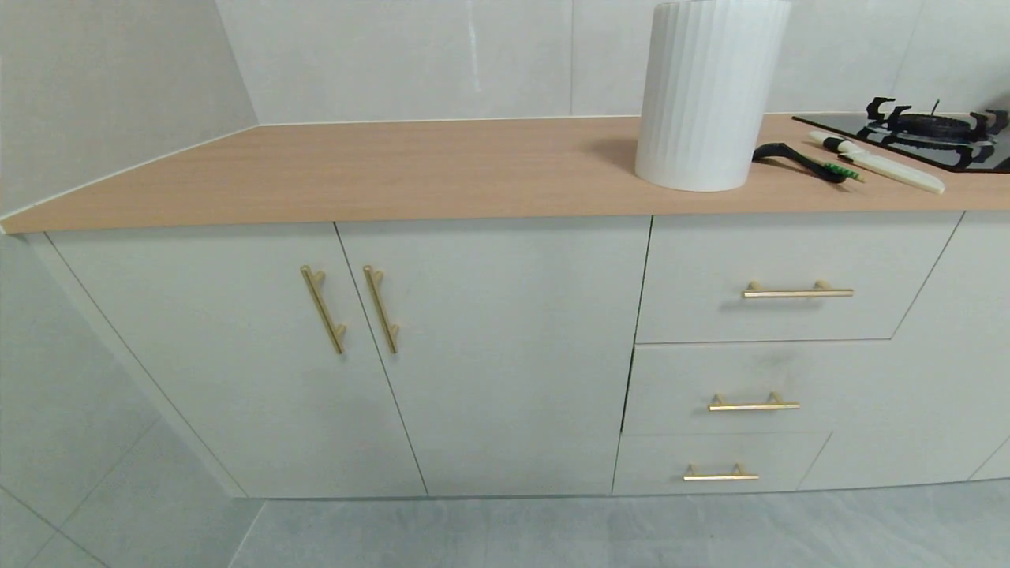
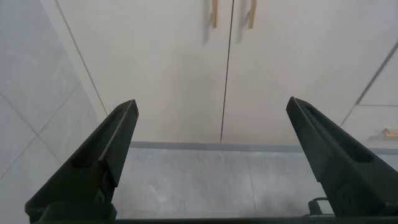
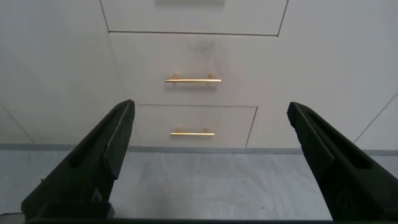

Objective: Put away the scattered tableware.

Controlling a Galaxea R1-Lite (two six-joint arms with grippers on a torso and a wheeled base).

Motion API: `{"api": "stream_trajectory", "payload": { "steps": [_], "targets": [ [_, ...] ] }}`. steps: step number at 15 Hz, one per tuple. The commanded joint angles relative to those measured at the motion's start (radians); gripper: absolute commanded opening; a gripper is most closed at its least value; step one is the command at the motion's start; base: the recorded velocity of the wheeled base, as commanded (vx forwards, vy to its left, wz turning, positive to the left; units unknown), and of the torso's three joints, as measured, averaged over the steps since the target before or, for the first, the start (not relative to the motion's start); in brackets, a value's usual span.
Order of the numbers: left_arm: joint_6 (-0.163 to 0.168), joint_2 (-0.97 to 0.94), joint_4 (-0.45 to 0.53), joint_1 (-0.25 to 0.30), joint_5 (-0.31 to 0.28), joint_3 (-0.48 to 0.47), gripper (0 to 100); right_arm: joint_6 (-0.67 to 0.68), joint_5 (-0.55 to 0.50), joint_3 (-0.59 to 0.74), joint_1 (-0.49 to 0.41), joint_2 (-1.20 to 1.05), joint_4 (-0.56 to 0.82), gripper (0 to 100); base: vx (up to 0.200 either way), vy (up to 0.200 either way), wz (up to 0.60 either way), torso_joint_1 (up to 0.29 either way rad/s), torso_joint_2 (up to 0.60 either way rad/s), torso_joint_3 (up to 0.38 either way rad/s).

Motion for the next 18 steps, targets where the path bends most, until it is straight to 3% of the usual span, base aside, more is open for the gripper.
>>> {"api": "stream_trajectory", "payload": {
  "steps": [1, 5, 11, 18],
  "targets": [
    [-0.001, 0.000, 0.000, 0.000, 0.000, 0.000, 100, 0.000, 0.000, 0.000, 0.001, 0.000, 0.000, 100, 0.000, 0.000, 0.00, 0.000, 0.00, 0.000],
    [0.001, 0.000, 0.000, 0.000, 0.000, 0.000, 100, 0.000, 0.000, 0.000, 0.001, 0.000, 0.000, 100, 0.000, 0.000, 0.00, 0.000, 0.00, 0.000],
    [-0.001, 0.000, 0.000, 0.000, 0.000, 0.000, 100, -0.002, 0.000, 0.000, 0.001, 0.000, 0.000, 100, 0.000, -0.200, 0.00, -0.002, 0.00, 0.002],
    [-0.001, 0.000, 0.000, 0.000, 0.000, 0.000, 100, -0.006, 0.003, 0.000, 0.001, 0.001, 0.000, 100, 0.000, 0.000, 0.00, 0.000, 0.00, 0.000]
  ]
}}
